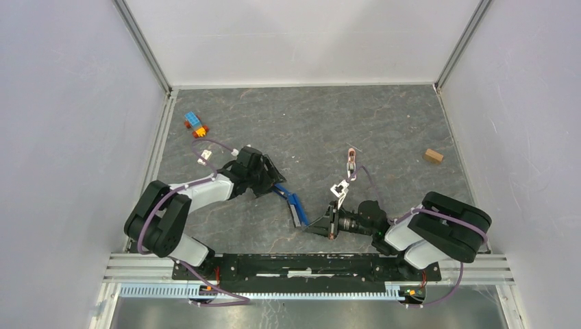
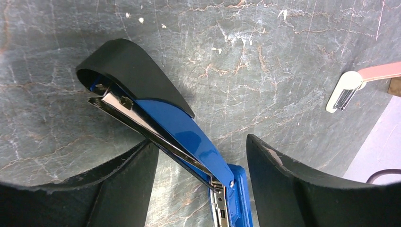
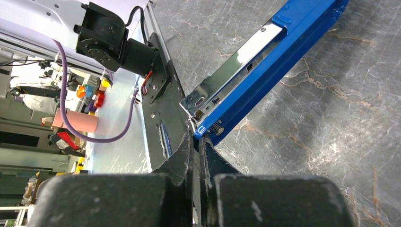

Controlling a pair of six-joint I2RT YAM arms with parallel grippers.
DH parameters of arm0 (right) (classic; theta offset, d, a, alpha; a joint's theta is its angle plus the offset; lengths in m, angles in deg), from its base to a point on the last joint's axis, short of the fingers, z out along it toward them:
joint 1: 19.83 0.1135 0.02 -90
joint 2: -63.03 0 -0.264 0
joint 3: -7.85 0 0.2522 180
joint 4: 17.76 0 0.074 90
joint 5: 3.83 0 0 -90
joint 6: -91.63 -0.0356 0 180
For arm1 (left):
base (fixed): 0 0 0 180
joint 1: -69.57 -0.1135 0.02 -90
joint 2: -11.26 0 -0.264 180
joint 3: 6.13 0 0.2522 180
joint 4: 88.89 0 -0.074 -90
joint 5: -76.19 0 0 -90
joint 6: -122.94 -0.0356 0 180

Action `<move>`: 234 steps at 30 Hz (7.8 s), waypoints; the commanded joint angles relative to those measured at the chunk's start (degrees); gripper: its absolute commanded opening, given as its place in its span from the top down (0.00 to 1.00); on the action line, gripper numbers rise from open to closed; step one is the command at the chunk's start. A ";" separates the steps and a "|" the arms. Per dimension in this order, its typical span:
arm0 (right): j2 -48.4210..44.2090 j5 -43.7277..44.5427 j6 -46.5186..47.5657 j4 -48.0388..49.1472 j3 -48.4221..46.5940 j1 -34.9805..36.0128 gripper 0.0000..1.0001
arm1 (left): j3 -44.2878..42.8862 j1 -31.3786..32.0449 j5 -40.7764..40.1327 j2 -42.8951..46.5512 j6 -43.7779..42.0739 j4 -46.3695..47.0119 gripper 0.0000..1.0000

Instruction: Load the staples into the stapler

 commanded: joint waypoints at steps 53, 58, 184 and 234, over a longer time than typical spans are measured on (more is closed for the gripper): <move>-16.18 16.98 11.26 -42.74 -2.35 -5.09 0.45 | -27.27 0.70 2.74 -18.67 -22.79 -13.12 0.38; -18.31 31.45 11.27 -58.66 -14.55 1.16 0.29 | -26.38 0.68 2.12 -17.62 -22.53 -12.74 0.37; -55.57 43.02 13.11 -71.36 -9.82 -5.02 0.02 | -64.02 9.38 -20.91 -38.11 -20.53 -36.74 0.76; -52.14 45.77 20.92 -73.14 -16.77 -5.04 0.02 | -32.81 -37.37 -17.75 -14.10 -13.43 -28.64 0.04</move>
